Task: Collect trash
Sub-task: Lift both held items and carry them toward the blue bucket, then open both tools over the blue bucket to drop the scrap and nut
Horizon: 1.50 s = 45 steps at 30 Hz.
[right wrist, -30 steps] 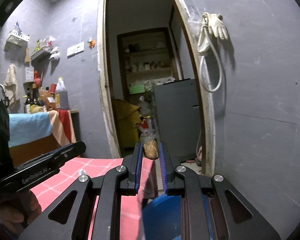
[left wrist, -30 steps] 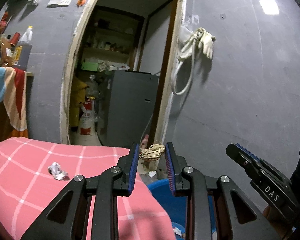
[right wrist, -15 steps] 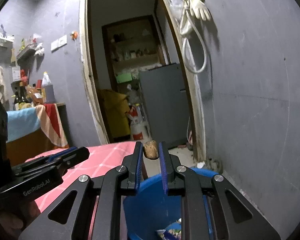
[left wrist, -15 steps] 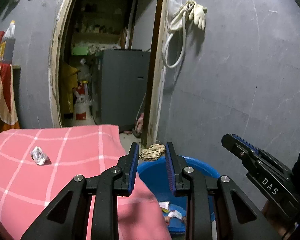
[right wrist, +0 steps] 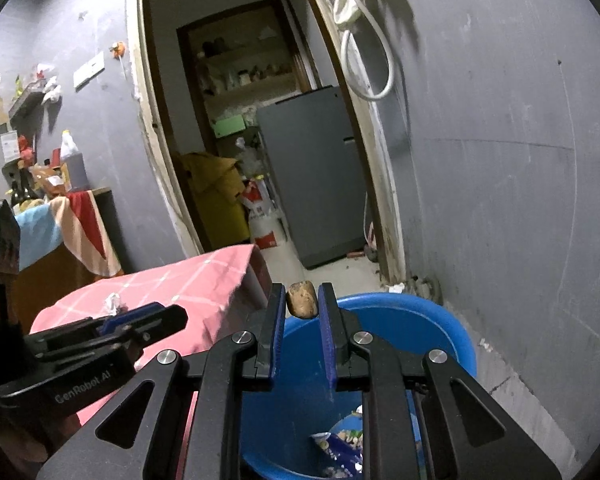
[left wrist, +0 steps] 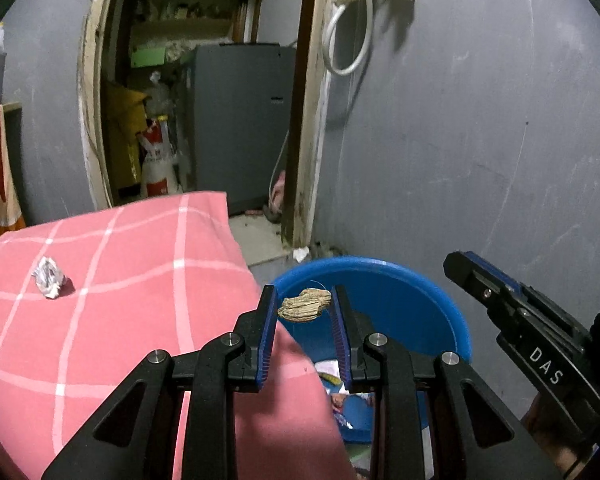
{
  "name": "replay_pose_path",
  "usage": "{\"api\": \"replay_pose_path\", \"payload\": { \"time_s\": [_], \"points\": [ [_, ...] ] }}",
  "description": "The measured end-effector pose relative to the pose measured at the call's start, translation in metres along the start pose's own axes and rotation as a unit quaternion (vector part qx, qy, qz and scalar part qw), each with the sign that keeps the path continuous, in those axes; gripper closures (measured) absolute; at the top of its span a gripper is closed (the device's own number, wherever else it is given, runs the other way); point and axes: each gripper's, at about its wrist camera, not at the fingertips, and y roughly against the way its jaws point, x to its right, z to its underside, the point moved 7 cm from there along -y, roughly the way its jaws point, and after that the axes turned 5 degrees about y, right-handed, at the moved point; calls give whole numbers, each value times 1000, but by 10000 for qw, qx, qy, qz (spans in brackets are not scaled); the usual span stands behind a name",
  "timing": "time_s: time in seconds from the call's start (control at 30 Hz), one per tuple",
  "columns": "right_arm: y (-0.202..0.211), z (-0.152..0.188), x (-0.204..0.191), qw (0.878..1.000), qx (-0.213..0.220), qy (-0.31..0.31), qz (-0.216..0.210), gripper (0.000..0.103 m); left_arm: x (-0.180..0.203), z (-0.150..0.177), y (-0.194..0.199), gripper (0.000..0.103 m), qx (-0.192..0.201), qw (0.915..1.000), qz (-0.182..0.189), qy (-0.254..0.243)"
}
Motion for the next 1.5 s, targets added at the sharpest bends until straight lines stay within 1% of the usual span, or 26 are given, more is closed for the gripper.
{"api": "replay_pose_path", "payload": {
  "time_s": [0.23,0.6,0.7,0.77,0.83,0.9,0.93,0.97,1.0,1.07,1.13,1.17,1.23,1.3,1.4,1.43,1.47,1.5],
  "points": [
    [-9,9,7,9996,-249,-149,46,88,-4,13,-15,80,-395,9992,0,87],
    [-17,15,13,9981,-525,-307,66,88,-6,19,-26,79,-819,9961,136,287],
    [-18,15,14,9979,-554,-335,76,88,-6,18,-27,73,-849,9957,155,325],
    [-18,15,15,9978,-562,-352,83,87,-6,17,-25,67,-819,9959,175,329],
    [-19,16,15,9977,-571,-362,91,86,-6,16,-25,66,-796,9962,156,316],
    [-19,15,15,9976,-575,-370,98,82,-8,14,-24,66,-766,9965,133,323],
    [-19,15,15,9976,-570,-372,103,81,-10,13,-23,65,-739,9966,125,344],
    [-18,15,16,9977,-559,-370,104,77,-12,13,-22,61,-706,9968,117,370],
    [-17,14,15,9978,-543,-360,106,74,-14,11,-19,59,-654,9970,102,406],
    [-17,13,14,9980,-520,-336,115,74,-20,7,-13,53,-505,9975,50,501],
    [-15,10,12,9983,-479,-312,122,73,-28,3,-7,51,-354,9976,16,602],
    [-13,8,12,9984,-456,-297,129,71,-32,0,-3,50,-288,9975,5,651],
    [-10,3,10,9988,-379,-265,142,67,-40,-6,5,48,-168,9972,-25,731],
    [-6,-2,7,9992,-298,-227,146,59,-47,-13,12,45,-31,9968,-82,800],
    [-1,-11,-1,9996,-180,-128,146,55,-60,-21,26,36,189,9955,-144,920],
    [0,-14,-3,9997,-157,-101,138,54,-65,-24,32,31,285,9949,-180,954],
    [1,-16,-6,9998,-130,-74,129,49,-69,-27,38,26,374,9943,-201,975],
    [3,-19,-10,9999,-88,-40,112,37,-72,-30,45,22,488,9937,-213,990]
  ]
}}
